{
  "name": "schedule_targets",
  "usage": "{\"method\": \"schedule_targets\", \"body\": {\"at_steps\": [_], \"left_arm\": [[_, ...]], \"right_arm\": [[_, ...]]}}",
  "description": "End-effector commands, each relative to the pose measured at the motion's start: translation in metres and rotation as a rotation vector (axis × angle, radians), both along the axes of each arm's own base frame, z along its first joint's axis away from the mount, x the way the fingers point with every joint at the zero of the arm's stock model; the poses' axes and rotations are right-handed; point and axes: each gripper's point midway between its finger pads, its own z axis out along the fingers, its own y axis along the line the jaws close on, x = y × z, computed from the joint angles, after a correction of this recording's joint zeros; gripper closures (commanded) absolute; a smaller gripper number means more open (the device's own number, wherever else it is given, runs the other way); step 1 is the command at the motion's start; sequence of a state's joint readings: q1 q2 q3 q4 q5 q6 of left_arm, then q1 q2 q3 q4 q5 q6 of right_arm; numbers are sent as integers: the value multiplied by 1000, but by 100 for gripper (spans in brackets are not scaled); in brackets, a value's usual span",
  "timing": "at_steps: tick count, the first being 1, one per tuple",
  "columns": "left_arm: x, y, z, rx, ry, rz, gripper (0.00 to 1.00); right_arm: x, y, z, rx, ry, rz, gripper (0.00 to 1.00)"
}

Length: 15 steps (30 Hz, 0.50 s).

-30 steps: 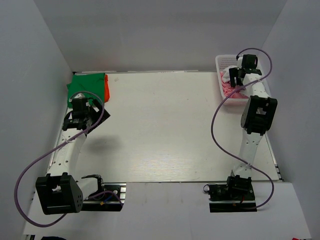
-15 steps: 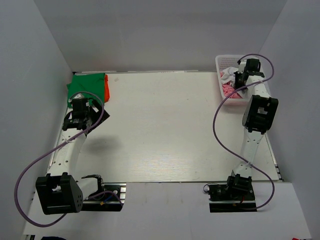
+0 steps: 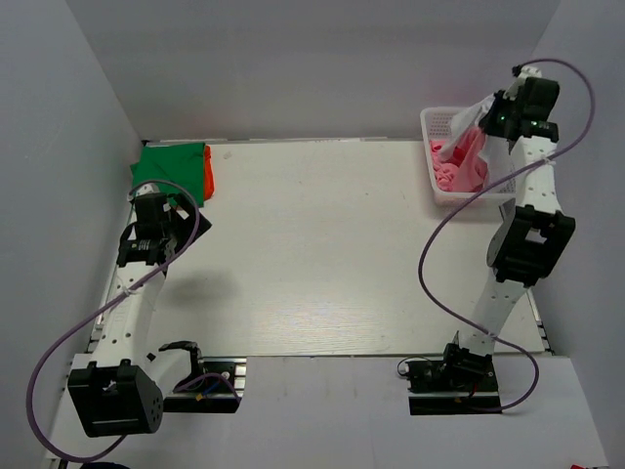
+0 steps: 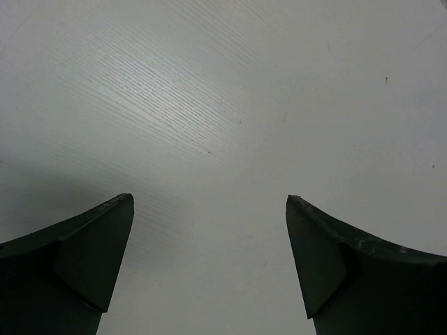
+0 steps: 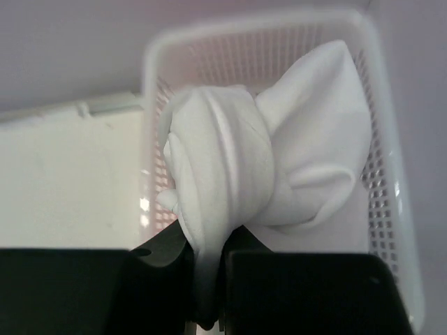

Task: Fold and stack the t-shirts

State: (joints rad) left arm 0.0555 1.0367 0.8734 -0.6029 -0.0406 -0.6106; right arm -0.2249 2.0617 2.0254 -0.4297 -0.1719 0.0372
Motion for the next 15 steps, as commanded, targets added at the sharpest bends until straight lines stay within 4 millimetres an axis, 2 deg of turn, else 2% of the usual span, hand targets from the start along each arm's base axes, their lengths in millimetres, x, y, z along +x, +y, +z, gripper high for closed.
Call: {"method": "schedule_targets", "body": {"at_steps": [1, 2, 4, 5, 8, 11, 12, 13, 15], "left_arm": [[-5, -1, 4, -6, -15, 3, 0], [-5, -3, 7, -11, -26, -4, 0], [-6, -3, 9, -11, -35, -4, 0], [-6, -5, 9, -16, -36, -11, 0], [-5, -5, 16, -15, -56, -11, 0], [-4, -7, 21, -22, -76, -21, 0], [-4, -9, 28, -27, -96, -29, 0], [-4, -9, 28, -27, -96, -29, 0], [-3, -9, 35, -26, -114, -30, 0]], "right_arm": [[-15, 17, 127, 46, -310, 36, 100], [-21, 22, 153, 51, -365, 62, 100], [-29, 31, 175, 73, -408, 94, 100], [-37, 37, 203, 69, -461, 116, 100], [-57, 53, 257, 70, -571, 176, 100], [-79, 77, 304, 91, -681, 284, 100], [-93, 96, 314, 145, -692, 376, 100], [-101, 104, 323, 157, -714, 411, 100], [-127, 125, 355, 210, -804, 533, 100]]}}
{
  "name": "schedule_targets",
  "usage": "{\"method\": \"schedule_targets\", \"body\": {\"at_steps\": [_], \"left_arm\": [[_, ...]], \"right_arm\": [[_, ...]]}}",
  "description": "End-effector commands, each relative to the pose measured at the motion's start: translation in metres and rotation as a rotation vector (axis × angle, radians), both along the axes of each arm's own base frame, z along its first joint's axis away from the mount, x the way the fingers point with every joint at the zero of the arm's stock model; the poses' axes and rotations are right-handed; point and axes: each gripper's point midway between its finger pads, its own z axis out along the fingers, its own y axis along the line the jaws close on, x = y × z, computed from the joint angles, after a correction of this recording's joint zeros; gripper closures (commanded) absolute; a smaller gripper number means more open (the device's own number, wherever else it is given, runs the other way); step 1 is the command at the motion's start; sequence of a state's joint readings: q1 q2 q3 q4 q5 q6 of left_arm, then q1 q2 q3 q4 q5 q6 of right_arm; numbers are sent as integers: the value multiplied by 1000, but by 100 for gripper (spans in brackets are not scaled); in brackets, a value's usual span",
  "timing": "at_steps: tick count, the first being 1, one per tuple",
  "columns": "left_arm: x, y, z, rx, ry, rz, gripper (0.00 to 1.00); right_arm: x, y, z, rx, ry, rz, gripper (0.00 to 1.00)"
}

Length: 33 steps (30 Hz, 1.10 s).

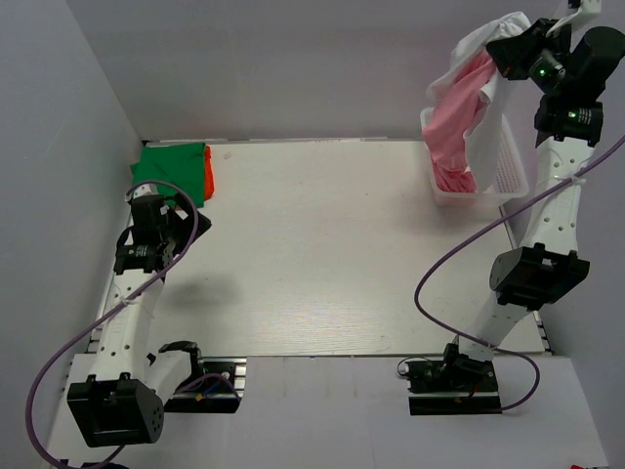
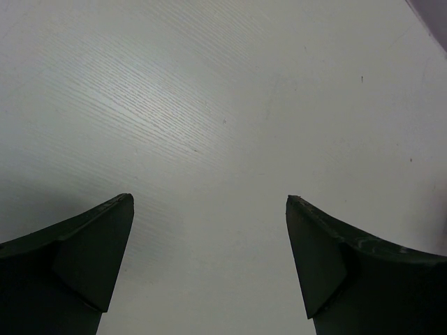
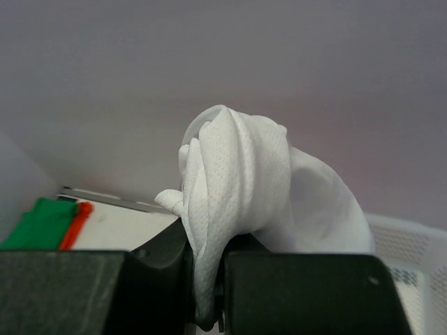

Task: Fold and stack the t-shirts

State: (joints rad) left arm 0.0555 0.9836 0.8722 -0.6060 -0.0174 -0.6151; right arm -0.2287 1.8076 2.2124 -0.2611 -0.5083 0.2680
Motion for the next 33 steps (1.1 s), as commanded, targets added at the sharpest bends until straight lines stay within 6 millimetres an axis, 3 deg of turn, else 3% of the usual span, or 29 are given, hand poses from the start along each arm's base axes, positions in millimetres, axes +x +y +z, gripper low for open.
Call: {"method": "schedule_targets", "body": {"at_steps": [1, 4, 7, 10, 14, 19, 20, 23, 28, 29, 30, 31, 32, 33], "left_arm": [[2, -6, 25, -15, -75, -22, 0], [-1, -7, 33, -19, -102, -30, 0], [-1, -7, 45, -16, -145, -30, 0], [-2, -9, 49, -21, -156, -38, 0], [-2, -11, 53, -26, -165, -47, 0], [1, -15, 64, -37, -196, -68, 0], [1, -15, 64, -37, -196, -68, 0], [0, -15, 66, -37, -195, -68, 0], [-5, -15, 70, -30, -190, -73, 0], [-5, -15, 70, -30, -190, -73, 0], [-8, -14, 71, -25, -191, -66, 0], [-8, -14, 71, -25, -191, -65, 0], [-11, -14, 72, -25, -190, -65, 0], [-14, -14, 68, -26, -172, -65, 0]], "right_arm": [[-76, 56, 108, 13, -304, 273, 100], [-119, 84, 156, 60, -449, 441, 100], [-157, 94, 201, 87, -591, 473, 100], [-180, 98, 222, 101, -671, 451, 100], [-207, 112, 229, 113, -702, 512, 100], [-208, 132, 227, 188, -686, 640, 100], [-220, 144, 230, 223, -695, 720, 100], [-198, 161, 214, 270, -648, 776, 100], [-186, 217, 181, 280, -568, 913, 100], [-165, 226, 154, 289, -491, 920, 100], [-175, 235, 146, 242, -495, 953, 100], [-172, 239, 134, 231, -470, 959, 100], [-133, 250, 66, 269, -284, 942, 100], [-154, 254, 67, 203, -350, 931, 100]]}}
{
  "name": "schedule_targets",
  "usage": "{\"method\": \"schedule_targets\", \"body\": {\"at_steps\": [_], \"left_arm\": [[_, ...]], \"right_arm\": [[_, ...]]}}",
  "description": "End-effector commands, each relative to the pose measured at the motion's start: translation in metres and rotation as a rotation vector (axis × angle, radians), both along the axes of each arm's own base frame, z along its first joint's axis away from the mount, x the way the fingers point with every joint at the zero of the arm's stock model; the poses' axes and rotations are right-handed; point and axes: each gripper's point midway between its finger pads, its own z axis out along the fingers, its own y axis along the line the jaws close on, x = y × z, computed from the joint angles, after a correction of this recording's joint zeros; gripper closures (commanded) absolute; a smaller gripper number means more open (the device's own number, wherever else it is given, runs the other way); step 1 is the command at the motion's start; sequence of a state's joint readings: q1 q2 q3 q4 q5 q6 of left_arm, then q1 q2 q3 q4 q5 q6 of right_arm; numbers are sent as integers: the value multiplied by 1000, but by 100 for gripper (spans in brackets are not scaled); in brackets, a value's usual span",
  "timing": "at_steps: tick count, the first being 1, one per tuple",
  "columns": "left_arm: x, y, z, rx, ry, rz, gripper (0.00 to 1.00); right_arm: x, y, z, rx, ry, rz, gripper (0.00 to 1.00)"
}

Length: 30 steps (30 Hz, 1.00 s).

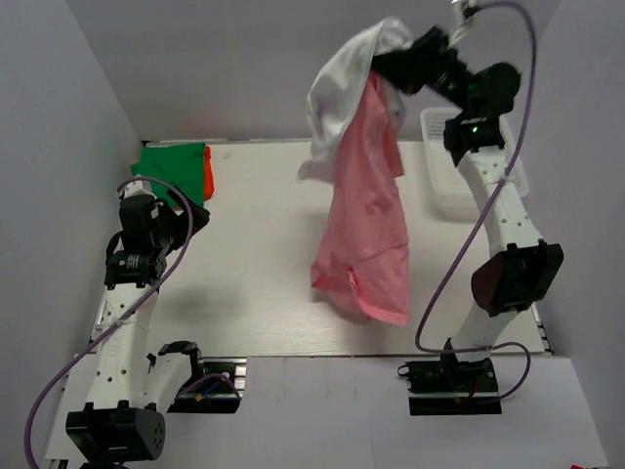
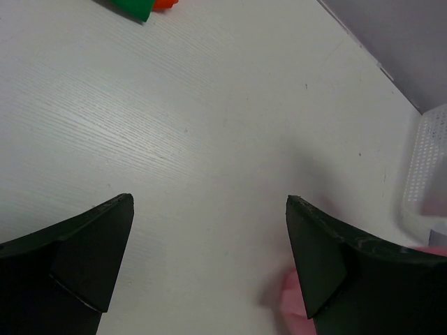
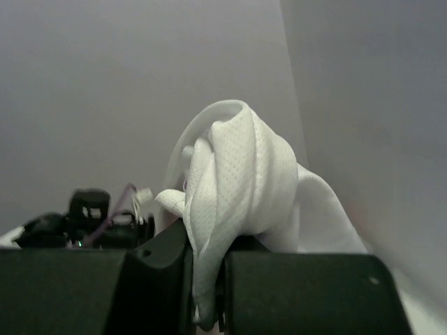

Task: Fold and stack the t-shirts

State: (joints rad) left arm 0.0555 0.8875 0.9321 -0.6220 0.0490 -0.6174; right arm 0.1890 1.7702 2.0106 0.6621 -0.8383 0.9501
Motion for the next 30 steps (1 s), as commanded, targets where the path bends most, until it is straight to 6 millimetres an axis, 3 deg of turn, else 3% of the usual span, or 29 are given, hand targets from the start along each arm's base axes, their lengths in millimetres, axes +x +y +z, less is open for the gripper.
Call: {"method": "schedule_targets", "body": {"at_steps": [1, 2, 3, 4, 5, 6, 7, 8, 9, 10, 11, 12, 13, 15, 16, 17, 19, 20, 21, 22, 23, 30], "left_arm": [[-9, -2, 16, -3, -21, -6, 0], [-11, -1, 18, 2, -31, 2, 0], [-13, 1, 15, 6, -16, 10, 0], [-14, 1, 13, 5, -6, 10, 0], [-16, 1, 11, 5, -5, 10, 0], [-17, 0, 4, 4, 12, 10, 0], [-15, -1, 3, 0, 1, 2, 0], [-15, -6, -5, -21, 16, -14, 0], [-15, -8, -12, -28, 37, -23, 0], [-14, -7, -17, -29, 54, -23, 0], [-15, -10, -21, -37, 64, -35, 0], [-15, -10, -28, -39, 87, -34, 0], [-16, -10, -32, -39, 96, -34, 0], [-16, -10, -32, -39, 96, -34, 0], [-17, -10, -37, -40, 109, -34, 0], [-18, -10, -41, -41, 118, -34, 0], [-18, -10, -42, -40, 109, -34, 0], [-20, -12, -47, -46, 121, -41, 0], [-17, -12, -44, -45, 106, -42, 0], [-18, -13, -47, -51, 107, -51, 0], [-17, -13, -50, -52, 117, -50, 0], [-12, -17, -64, -74, 152, -61, 0]], "right_arm": [[-18, 12, -45, -94, -66, -26, 100], [-4, 21, -122, -172, 71, -58, 100], [0, 23, -154, -209, 150, -84, 100], [-9, 25, -162, -235, 94, -151, 100], [-6, 29, -248, -306, 280, -179, 100], [-9, 29, -269, -330, 319, -196, 90], [-14, 25, -325, -406, 427, -244, 74], [-16, 24, -342, -436, 464, -253, 65], [-18, 23, -356, -462, 497, -263, 48], [-20, 16, -380, -544, 556, -288, 17], [-22, 14, -385, -575, 564, -303, 10], [-22, 10, -382, -593, 546, -325, 10], [-21, 1, -392, -636, 576, -388, 10], [-22, -12, -375, -628, 542, -475, 10], [-25, -18, -382, -646, 557, -504, 10], [-23, -31, -373, -651, 537, -587, 10], [-21, -36, -364, -660, 527, -631, 10], [-27, -41, -376, -714, 575, -630, 10], [-25, -41, -380, -749, 571, -644, 10], [-23, -38, -368, -748, 560, -648, 10], [-32, -37, -383, -811, 598, -617, 10], [-86, -7, -418, -950, 665, -462, 10]]}}
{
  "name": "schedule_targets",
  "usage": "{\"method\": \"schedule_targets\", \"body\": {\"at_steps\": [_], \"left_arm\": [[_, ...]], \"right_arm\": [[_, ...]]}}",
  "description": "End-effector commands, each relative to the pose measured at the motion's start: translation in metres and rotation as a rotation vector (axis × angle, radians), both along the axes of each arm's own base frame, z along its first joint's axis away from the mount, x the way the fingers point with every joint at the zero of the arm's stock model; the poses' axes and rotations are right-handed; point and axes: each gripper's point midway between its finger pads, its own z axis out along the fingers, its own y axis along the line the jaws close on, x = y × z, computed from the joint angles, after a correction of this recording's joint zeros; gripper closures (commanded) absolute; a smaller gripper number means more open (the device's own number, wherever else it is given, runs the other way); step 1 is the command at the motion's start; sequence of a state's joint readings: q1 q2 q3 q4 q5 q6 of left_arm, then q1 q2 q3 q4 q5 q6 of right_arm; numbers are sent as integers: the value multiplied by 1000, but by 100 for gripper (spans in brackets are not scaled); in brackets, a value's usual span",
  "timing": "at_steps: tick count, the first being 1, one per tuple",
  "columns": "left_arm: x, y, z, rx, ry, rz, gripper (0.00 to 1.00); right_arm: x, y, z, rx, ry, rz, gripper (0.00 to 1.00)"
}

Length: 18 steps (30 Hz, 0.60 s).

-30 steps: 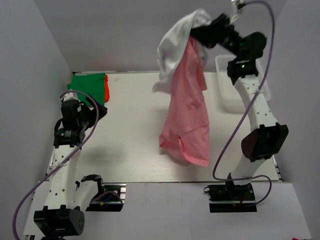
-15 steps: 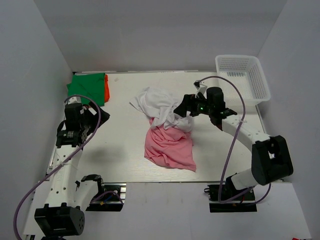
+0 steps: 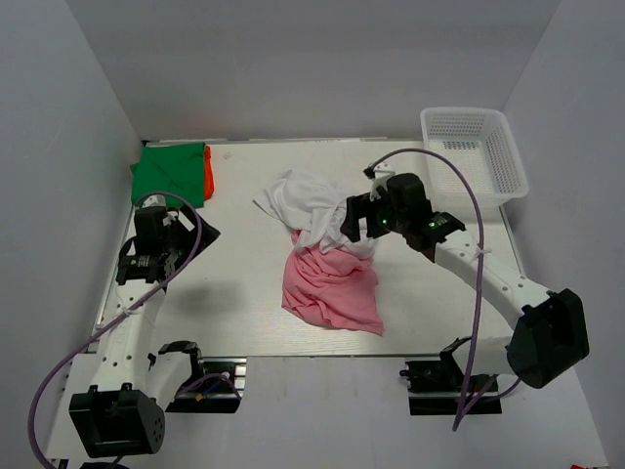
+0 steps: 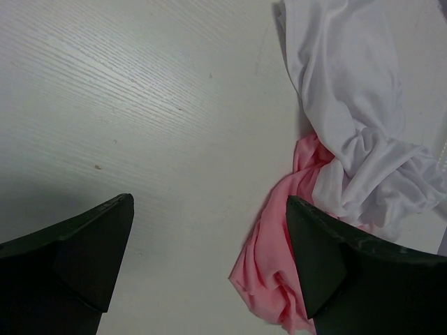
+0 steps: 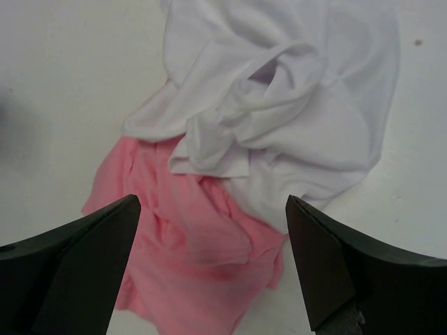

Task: Fold and stack the t-shirts

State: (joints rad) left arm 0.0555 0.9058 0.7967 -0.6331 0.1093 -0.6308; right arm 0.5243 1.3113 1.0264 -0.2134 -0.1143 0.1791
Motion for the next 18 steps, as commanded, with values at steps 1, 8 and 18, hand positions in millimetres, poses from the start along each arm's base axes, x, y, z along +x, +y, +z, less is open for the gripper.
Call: {"method": "schedule_targets", "body": {"at_steps": [1, 8, 18], "left_arm": [[5, -5, 0, -21, -11, -17, 0], [7, -7, -3, -34, -10, -20, 0], [4, -9, -13, -43, 17, -27, 0]], "right_arm": [[-36, 6, -30, -93, 107, 48, 10], [-96, 32, -82, -123, 229, 190, 10], [-128, 42, -160, -262, 302, 253, 10]]}}
